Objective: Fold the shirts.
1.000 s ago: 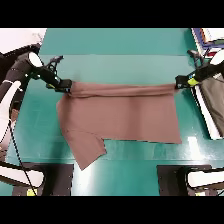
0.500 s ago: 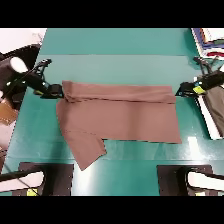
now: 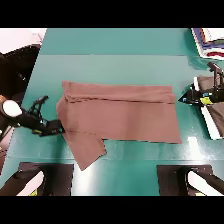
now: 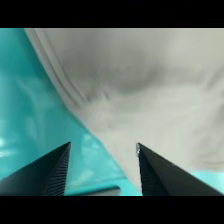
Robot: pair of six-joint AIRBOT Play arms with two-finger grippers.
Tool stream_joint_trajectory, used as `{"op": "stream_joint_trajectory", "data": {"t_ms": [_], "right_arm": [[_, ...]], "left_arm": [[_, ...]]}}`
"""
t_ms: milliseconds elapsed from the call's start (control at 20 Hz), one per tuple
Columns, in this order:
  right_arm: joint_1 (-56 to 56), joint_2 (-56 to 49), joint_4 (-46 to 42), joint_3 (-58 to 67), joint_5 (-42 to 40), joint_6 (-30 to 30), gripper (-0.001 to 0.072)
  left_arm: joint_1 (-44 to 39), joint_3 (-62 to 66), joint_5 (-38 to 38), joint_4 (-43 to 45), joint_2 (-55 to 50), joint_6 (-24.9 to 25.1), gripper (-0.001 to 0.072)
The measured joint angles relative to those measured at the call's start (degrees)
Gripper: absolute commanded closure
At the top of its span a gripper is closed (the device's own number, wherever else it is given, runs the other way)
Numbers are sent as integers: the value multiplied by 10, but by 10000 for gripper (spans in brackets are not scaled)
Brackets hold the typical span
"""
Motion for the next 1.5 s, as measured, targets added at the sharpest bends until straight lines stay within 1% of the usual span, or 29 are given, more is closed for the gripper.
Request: {"op": "stream_joint_trajectory", "data": {"t_ms": [250,600,650,700,850,1050,1100,1200,1350,1500], "right_arm": [[-1,19,8,-13,-10,0,316],[-1,22,10,-15,-15,0,315],[-1,23,10,-16,-15,0,316],[-1,23,11,-15,-15,0,316],[-4,23,11,-16,-8,0,316],[-45,28,-7,-34,43,0,315],[-62,33,-19,-51,59,0,314],[-99,42,-43,-98,83,0,253],[-146,47,-64,-176,100,0,257],[-165,30,-65,-234,101,0,264]], "left_arm": [[0,-86,29,-40,30,-10,224],[1,-143,92,-103,37,-7,227],[1,-147,101,-113,37,-4,429],[0,-151,118,-117,37,1,671],[0,-152,137,-124,35,13,682],[0,-121,101,-123,36,29,683],[0,-110,92,-118,36,32,682],[0,-90,78,-108,36,36,682],[0,-62,68,-100,36,39,682],[0,-47,67,-96,36,41,681]]}}
